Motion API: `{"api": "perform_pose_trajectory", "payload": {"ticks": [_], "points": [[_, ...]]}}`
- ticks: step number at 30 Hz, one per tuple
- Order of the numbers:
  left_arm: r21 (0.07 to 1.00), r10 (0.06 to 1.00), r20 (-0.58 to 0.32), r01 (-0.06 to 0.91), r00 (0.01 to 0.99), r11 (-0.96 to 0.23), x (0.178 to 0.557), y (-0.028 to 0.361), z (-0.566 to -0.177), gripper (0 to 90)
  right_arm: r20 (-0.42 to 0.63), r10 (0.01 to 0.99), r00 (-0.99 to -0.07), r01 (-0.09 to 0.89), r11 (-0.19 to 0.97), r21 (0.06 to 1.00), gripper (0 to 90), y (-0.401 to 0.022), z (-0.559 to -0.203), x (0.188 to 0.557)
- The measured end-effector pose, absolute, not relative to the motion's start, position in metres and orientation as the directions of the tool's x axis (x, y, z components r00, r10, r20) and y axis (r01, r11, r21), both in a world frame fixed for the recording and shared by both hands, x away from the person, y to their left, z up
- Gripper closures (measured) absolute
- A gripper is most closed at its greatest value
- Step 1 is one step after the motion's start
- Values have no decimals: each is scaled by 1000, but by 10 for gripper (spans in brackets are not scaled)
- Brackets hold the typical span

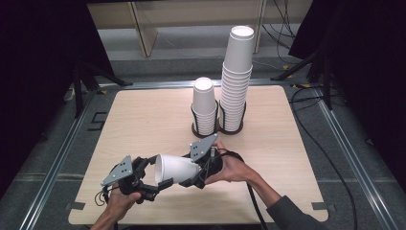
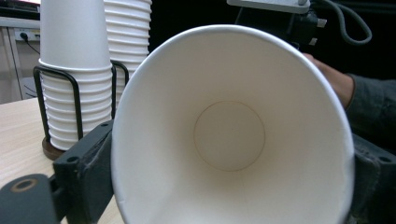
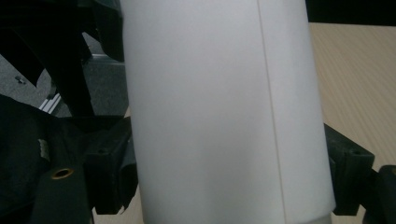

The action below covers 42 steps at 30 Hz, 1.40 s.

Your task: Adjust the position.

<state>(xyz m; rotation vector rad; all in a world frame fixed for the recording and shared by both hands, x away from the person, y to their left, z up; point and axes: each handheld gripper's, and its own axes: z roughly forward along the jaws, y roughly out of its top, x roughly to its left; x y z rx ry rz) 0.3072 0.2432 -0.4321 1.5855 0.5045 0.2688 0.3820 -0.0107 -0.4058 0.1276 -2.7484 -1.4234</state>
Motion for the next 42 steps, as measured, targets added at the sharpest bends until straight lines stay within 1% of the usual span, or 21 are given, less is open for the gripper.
{"api": "perform_pose_trajectory", "payload": {"ticks": [2,5,9,10,11,12,14,15,16,19,26,31,33,39,42], "points": [[987,481,-119,156,869,-36,307,241,-432,96,25,-74,-997,-25,602,798,182,-10,-407,382],[985,493,-112,162,863,-60,307,241,-433,97,-11,-63,-998,-48,623,780,163,-10,-406,380],[982,508,-93,162,856,-93,308,242,-433,98,-40,-39,-998,-56,643,764,159,-11,-402,378],[983,505,-93,159,858,-88,309,241,-434,98,-63,-41,-997,-75,656,751,159,-11,-400,377],[984,504,-92,157,859,-89,310,241,-434,98,-63,-41,-997,-75,656,751,159,-11,-400,377],[978,515,-76,164,854,-127,309,242,-432,98,-85,-41,-996,-90,671,736,156,-10,-399,374],[975,517,-62,162,853,-151,309,241,-432,98,-89,-43,-995,-95,677,730,157,-9,-398,373],[976,513,-63,161,856,-149,309,239,-433,98,-108,-43,-993,-108,689,717,159,-8,-398,372],[970,517,-51,165,854,-176,309,240,-433,98,-111,-43,-993,-109,698,707,159,-7,-398,371],[964,519,-35,166,854,-208,309,237,-434,98,-140,-61,-988,-142,712,688,159,-2,-399,369],[956,510,-17,164,860,-245,308,235,-434,98,-170,-80,-982,-172,744,646,160,7,-401,365],[960,502,-29,164,864,-227,308,233,-435,98,-174,-93,-980,-184,752,633,162,13,-403,364],[956,501,-18,162,865,-246,308,233,-434,97,-173,-98,-980,-187,751,633,165,15,-403,364],[956,491,-18,159,871,-247,307,232,-434,97,-164,-108,-980,-188,757,625,174,19,-405,364],[948,490,-2,158,871,-276,307,232,-434,97,-157,-113,-981,-187,761,621,190,20,-407,364]]}}
